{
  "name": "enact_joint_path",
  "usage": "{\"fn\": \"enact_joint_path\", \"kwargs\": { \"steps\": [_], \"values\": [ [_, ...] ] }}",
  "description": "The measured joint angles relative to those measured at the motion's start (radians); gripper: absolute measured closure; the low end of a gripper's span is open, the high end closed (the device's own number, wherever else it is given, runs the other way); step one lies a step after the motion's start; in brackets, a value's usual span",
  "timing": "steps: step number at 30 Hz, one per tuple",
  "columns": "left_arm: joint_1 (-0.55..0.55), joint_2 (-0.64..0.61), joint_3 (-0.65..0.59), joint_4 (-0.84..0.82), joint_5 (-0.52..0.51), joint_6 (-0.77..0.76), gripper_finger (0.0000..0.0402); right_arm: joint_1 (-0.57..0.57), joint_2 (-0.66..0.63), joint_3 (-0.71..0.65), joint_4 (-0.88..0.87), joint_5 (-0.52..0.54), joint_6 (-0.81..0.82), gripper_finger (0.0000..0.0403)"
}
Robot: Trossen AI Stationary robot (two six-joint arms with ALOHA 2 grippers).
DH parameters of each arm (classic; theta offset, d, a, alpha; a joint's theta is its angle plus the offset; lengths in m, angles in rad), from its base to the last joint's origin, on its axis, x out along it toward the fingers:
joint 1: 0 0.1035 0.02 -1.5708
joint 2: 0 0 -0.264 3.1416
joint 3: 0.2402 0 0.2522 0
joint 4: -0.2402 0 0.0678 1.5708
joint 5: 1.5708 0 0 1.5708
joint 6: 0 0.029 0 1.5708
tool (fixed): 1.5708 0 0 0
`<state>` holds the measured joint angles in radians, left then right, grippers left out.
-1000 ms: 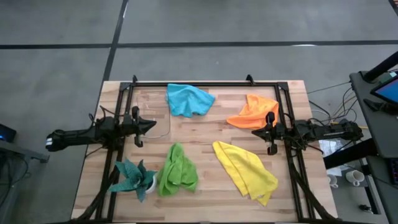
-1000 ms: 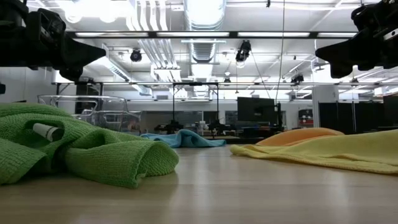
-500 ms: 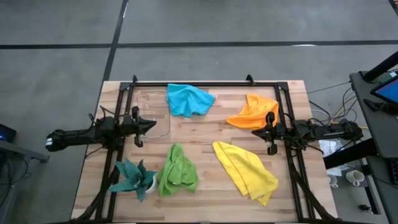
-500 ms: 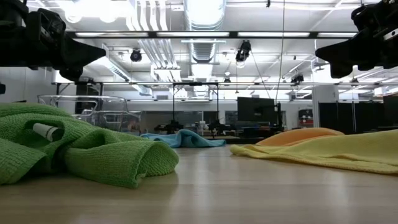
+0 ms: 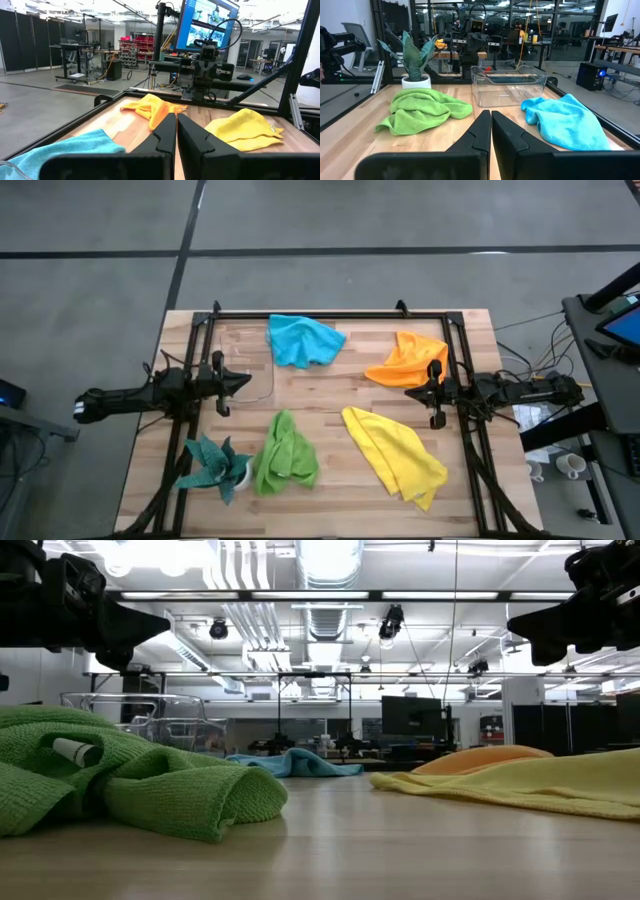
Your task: Roll microfiber towels into tight, uniform cylinder then place into a basket
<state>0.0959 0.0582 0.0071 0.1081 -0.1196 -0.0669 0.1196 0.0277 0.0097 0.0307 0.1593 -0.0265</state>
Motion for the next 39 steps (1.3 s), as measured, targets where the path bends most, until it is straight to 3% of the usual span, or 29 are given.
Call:
{"fn": "enact_joint_path", "kwargs": {
  "steps": [6, 11, 15, 20, 24, 33, 39],
  "values": [
    [0.000, 0.000, 0.000, 0.046, 0.000, 0.001, 0.0402, 0.000, 0.000, 0.000, 0.000, 0.000, 0.000, 0.0394],
    [0.000, 0.038, 0.000, 0.310, -0.018, -0.056, 0.0402, 0.000, 0.000, 0.000, 0.000, 0.000, 0.000, 0.0394],
    [-0.001, 0.201, 0.036, 0.400, -0.061, 0.010, 0.0401, 0.000, 0.000, 0.000, 0.000, 0.000, 0.000, 0.0394],
    [0.001, 0.521, 0.225, 0.397, -0.196, 0.119, 0.0385, 0.000, 0.000, 0.000, 0.000, 0.000, 0.000, 0.0394],
    [0.018, 0.818, 0.470, 0.218, -0.253, 0.208, 0.0346, 0.000, 0.000, 0.000, 0.001, 0.000, 0.000, 0.0394],
    [0.159, 1.438, 1.139, -0.477, -0.306, 0.231, 0.0233, 0.000, 0.001, 0.000, 0.002, 0.000, 0.000, 0.0394],
    [0.234, 1.775, 1.487, -0.962, -0.299, 0.210, 0.0198, 0.000, 0.000, 0.000, 0.003, 0.000, 0.000, 0.0394]
  ]
}}
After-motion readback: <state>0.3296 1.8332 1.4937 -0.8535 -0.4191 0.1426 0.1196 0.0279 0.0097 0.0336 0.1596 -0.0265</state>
